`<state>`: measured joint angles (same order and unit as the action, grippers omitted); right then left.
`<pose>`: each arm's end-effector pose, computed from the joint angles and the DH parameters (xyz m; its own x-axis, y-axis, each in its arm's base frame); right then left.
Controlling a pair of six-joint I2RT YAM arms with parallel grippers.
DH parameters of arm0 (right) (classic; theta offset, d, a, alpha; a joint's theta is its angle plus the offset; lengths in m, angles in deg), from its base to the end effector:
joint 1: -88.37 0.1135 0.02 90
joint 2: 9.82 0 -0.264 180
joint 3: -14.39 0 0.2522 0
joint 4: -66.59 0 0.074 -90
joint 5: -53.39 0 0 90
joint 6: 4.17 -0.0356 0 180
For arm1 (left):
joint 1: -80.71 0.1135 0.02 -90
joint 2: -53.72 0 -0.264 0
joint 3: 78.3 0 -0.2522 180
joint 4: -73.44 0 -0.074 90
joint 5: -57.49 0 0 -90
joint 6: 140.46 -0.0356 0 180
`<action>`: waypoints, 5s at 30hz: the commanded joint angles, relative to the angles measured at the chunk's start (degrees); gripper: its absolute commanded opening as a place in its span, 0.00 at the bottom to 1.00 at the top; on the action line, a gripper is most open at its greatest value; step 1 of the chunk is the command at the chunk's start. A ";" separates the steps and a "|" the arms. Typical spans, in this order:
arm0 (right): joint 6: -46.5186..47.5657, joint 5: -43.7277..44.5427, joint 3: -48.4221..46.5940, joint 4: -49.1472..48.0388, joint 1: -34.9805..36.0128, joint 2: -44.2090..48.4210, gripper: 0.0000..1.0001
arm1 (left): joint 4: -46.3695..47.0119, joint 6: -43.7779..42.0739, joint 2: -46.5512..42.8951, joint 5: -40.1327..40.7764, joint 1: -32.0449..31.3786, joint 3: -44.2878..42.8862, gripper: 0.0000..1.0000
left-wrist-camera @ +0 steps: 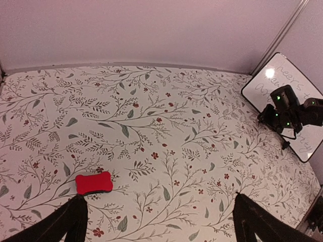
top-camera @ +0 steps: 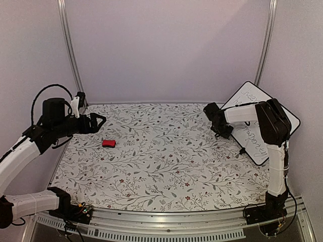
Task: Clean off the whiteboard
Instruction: Move the whiteboard to the center of the board.
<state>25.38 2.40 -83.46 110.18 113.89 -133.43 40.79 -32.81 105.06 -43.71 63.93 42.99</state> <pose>0.3969 0.1647 0.1286 -0.5334 0.4944 -0.6863 0.6683 0.7437 0.0163 0.1930 -0.0654 0.3055 -0.5265 -0.1519 -0.8365 0.3061 0.8840 -0.3532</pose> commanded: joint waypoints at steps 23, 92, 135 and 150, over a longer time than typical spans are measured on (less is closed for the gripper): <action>-0.44 0.59 -0.23 -0.46 0.52 -1.08 0.14 | -0.10 -0.31 -0.10 -0.49 -0.67 -0.49 1.00; -9.61 4.65 -6.16 8.20 1.75 -4.98 0.05 | 0.49 -0.21 -0.49 -2.25 -0.70 -0.33 1.00; -6.65 4.30 -10.83 6.39 18.33 -7.30 0.06 | 0.50 -0.27 -0.74 -1.15 -0.68 -0.40 1.00; -3.87 3.83 -13.55 5.20 22.03 -9.28 0.06 | 0.53 -0.30 -0.62 -0.97 -0.64 -0.32 1.00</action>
<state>19.33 7.95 -95.33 117.17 133.58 -140.91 40.85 -32.83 104.95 -45.09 63.84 42.99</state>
